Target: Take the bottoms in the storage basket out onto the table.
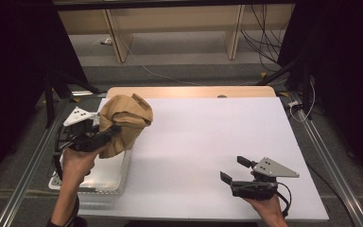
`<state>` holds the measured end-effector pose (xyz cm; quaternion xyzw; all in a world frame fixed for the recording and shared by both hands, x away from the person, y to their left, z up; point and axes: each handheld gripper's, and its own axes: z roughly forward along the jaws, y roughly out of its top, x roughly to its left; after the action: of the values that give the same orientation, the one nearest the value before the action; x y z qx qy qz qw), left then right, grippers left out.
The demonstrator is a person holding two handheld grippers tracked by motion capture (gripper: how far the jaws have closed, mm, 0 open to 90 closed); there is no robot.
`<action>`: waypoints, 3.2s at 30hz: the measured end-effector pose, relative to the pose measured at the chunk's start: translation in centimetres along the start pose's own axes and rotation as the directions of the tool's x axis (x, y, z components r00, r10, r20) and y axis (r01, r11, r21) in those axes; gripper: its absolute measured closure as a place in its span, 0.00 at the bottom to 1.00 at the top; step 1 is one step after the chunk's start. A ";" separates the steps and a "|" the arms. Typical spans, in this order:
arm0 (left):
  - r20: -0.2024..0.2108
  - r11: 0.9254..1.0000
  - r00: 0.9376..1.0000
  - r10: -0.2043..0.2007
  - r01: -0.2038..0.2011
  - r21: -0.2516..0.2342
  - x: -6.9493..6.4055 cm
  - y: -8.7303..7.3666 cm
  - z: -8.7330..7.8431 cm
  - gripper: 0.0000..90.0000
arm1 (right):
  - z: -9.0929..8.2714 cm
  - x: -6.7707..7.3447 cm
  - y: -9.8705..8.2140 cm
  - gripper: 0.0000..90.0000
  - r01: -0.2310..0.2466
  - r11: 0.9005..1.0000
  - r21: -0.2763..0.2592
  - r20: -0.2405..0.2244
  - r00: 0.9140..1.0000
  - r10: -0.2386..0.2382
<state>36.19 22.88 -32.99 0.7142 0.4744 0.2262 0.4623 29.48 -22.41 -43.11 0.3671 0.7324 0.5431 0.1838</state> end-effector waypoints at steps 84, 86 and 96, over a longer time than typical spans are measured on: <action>0.324 0.929 0.939 0.116 -0.218 0.299 -14.1 -5.6 16.0 0.68 | -0.5 -0.4 0.1 0.20 -0.008 1.000 -0.019 0.016 1.000 0.008; 0.328 0.929 0.938 0.115 -0.219 0.300 -14.3 -5.6 16.2 0.67 | -0.4 -0.4 0.1 0.20 -0.011 1.000 -0.021 0.013 1.000 0.011; 0.360 0.924 0.929 0.089 -0.212 0.319 -14.8 -5.6 16.2 0.54 | -0.5 -0.4 0.1 0.20 -0.011 1.000 -0.020 0.013 1.000 0.011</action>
<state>39.30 3.21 -43.82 0.8484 0.3632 0.0465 0.3823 29.45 -23.00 -42.92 0.3730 0.7238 0.5488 0.1892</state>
